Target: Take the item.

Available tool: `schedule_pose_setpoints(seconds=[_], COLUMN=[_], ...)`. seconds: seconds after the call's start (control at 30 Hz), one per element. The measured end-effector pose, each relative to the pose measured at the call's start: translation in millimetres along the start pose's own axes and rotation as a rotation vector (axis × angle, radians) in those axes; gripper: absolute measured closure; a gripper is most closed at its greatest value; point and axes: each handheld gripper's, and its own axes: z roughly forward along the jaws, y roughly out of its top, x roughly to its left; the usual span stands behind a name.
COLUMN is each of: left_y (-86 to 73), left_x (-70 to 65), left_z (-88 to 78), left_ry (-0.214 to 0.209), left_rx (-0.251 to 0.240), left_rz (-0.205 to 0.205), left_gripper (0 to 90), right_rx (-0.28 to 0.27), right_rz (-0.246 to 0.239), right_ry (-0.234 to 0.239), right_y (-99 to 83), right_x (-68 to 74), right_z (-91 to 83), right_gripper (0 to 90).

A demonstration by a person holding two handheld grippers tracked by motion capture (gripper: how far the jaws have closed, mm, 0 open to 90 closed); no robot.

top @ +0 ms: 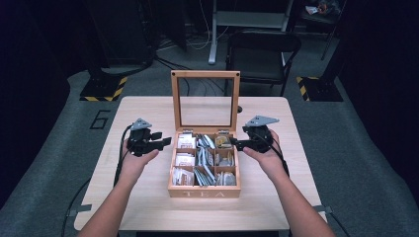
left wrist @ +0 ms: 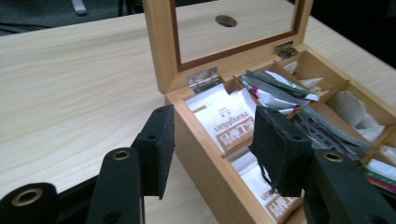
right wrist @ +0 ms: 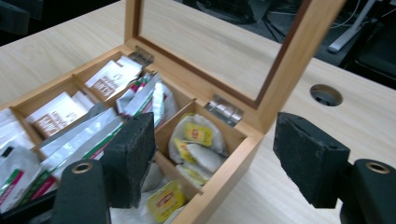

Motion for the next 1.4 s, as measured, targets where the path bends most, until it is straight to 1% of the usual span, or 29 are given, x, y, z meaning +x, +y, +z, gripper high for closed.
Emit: schedule_pose_setpoints(seconds=[0.03, 0.07, 0.1, 0.13, 0.2, 0.23, 0.27, 0.33, 0.37, 0.4, 0.47, 0.53, 0.63, 0.67, 0.73, 0.77, 0.8, 0.87, 0.9, 0.97, 1.0, 1.03, 1.07, 1.13, 1.23, 1.3, 1.33, 1.37, 1.4], left_y=[0.0, -4.0, -6.1, -9.4, -15.6, -18.4, -18.9, -19.7, -20.8, -21.4, -23.3, -24.6, -26.4, -26.8, -27.6, -27.8, -28.0, -28.7, -28.7, -29.0, -29.1, -29.2, -29.3, -29.6, -29.8, -30.0, -30.1, -30.1, -29.9], left_x=[0.0, -1.6, -2.2, -2.3, -1.7, -1.2, -0.2, 1.7, 2.8, 3.0, 3.2, 3.7, 4.9, 5.0, 3.9, 3.1, 2.6, 2.0, 2.0, 3.1, 3.6, 3.8, 4.2, 4.1, 4.0, 3.5, 2.8, 2.8, 2.2], left_z=[0.0, -1.3, -2.4, -4.1, -6.5, -6.2, -6.1, -8.4, -10.6, -11.1, -12.0, -12.6, -12.5, -12.6, -12.0, -12.1, -12.7, -13.9, -13.9, -15.8, -16.2, -16.5, -17.1, -17.5, -18.0, -19.0, -19.6, -19.6, -20.9], left_ry=[0.000, 0.006, 0.002, -0.006, -0.020, -0.019, -0.016, -0.017, -0.022, -0.021, -0.015, -0.014, -0.010, -0.011, -0.018, -0.021, -0.028, -0.035, -0.035, -0.036, -0.035, -0.035, -0.036, -0.033, -0.029, -0.027, -0.024, -0.024, -0.024], left_rx=[0.000, 0.011, 0.010, -0.001, -0.028, -0.034, -0.022, -0.030, -0.045, -0.046, -0.040, -0.032, -0.026, -0.025, -0.030, -0.030, -0.030, -0.038, -0.038, -0.045, -0.045, -0.046, -0.045, -0.043, -0.045, -0.044, -0.048, -0.048, -0.047], left_rz=[0.000, 0.017, 0.016, 0.006, -0.019, -0.035, -0.030, -0.039, -0.051, -0.051, -0.041, -0.036, -0.046, -0.049, -0.052, -0.050, -0.045, -0.050, -0.050, -0.048, -0.047, -0.049, -0.048, -0.049, -0.045, -0.044, -0.047, -0.047, -0.044], left_gripper=[48.3, 48.0, 48.0, 47.9, 48.0, 48.0, 48.0, 48.0, 48.0, 48.0, 48.0, 48.0, 47.8, 47.6, 47.3, 47.3, 47.2, 47.0, 47.0, 47.0, 47.0, 47.0, 47.0, 47.0, 46.9, 46.9, 46.9, 46.9, 46.9], right_rx=[-0.013, -0.012, -0.019, -0.021, -0.007, -0.002, -0.005, -0.016, -0.019, -0.025, -0.019, -0.006, 0.011, 0.013, 0.011, 0.013, 0.022, 0.028, 0.028, 0.024, 0.031, 0.026, 0.027, 0.015, 0.010, 0.006, 0.012, 0.017, 0.025], right_rz=[0.016, 0.014, -0.002, -0.003, -0.027, -0.032, -0.023, -0.012, 0.004, 0.008, 0.020, 0.029, 0.031, 0.011, 0.017, 0.012, -0.004, -0.008, -0.002, -0.023, -0.010, -0.020, -0.015, -0.034, -0.030, -0.035, -0.026, -0.032, -0.036], right_ry=[0.005, 0.012, 0.016, 0.014, 0.005, -0.001, -0.006, 0.000, 0.002, 0.000, 0.001, 0.012, 0.023, 0.024, 0.024, 0.028, 0.046, 0.092, 0.099, 0.103, 0.106, 0.120, 0.127, 0.126, 0.136, 0.142, 0.148, 0.164, 0.168], right_y=[-3.0, -4.2, -6.5, -8.3, -12.3, -13.4, -15.2, -17.5, -18.6, -20.5, -23.8, -26.1, -29.3, -30.3, -31.9, -32.8, -33.6, -35.5, -36.5, -37.3, -37.3, -36.7, -36.4, -35.3, -35.0, -35.8, -36.4, -36.7, -37.2], right_x=[4.3, 6.2, 8.7, 11.3, 17.7, 19.9, 23.2, 26.6, 28.5, 30.9, 33.9, 36.2, 41.4, 42.2, 47.3, 49.9, 52.3, 59.1, 63.5, 69.0, 74.0, 75.9, 78.3, 83.7, 91.0, 93.9, 95.7, 96.5, 98.3], right_z=[-2.2, -3.2, -4.5, -5.5, -6.9, -7.3, -8.0, -8.7, -8.8, -8.0, -6.5, -3.0, 1.4, 2.1, 3.7, 4.5, 5.4, 7.0, 7.3, 8.9, 9.7, 11.1, 11.3, 11.6, 10.9, 11.0, 10.6, 10.9, 11.6], right_gripper=[29.5, 30.6, 31.6, 31.9, 31.8, 31.7, 31.6, 29.1, 27.5, 25.0, 20.3, 19.0, 19.4, 21.1, 24.2, 27.5, 32.6, 40.1, 42.0, 43.1, 44.2, 45.6, 46.0, 46.2, 48.0, 53.6, 56.3, 58.0, 58.3])
